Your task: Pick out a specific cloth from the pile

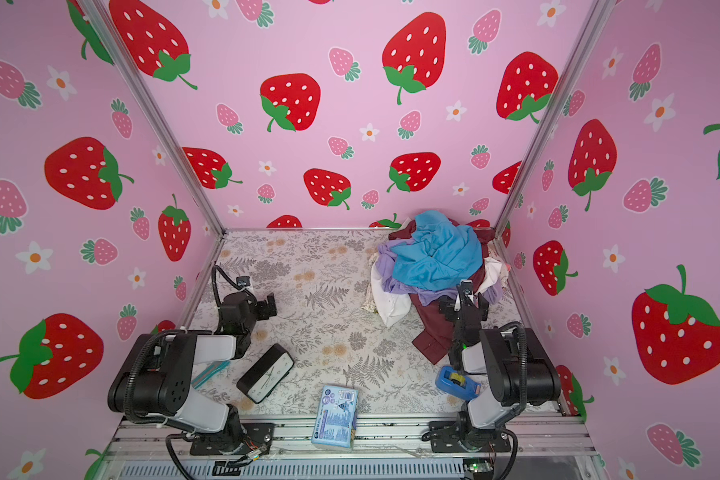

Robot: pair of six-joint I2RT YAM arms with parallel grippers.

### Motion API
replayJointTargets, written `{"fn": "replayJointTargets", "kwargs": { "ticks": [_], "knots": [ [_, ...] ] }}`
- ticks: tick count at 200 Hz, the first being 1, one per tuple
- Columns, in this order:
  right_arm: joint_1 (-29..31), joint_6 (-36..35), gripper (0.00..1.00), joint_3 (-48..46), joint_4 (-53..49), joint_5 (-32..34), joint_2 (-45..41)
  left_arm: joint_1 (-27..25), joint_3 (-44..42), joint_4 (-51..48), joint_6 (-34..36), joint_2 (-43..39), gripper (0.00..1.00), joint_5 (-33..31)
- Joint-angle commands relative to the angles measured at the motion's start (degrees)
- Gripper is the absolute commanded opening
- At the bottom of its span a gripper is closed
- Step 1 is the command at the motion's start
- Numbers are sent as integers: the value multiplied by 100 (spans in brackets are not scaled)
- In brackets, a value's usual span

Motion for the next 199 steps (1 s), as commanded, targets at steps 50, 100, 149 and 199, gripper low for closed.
{"fn": "replayJointTargets", "kwargs": {
  "ticks": [50,100,149,199],
  "knots": [
    [-3,5,100,58,64,-44,-30,24,145,85,-7,18,99,8],
    [-4,51,100,299,-655,129,-450,-174,272,-531,-259,-444,99,-1215],
    [84,248,100,1274,-3498,413,-1543,-277,1264,-3163,-357,-2028,99,-1215],
    [437,816,100,2322,-6146,1351,-1934,-298,2432,-5484,-631,-2904,99,1403]
  ]
}}
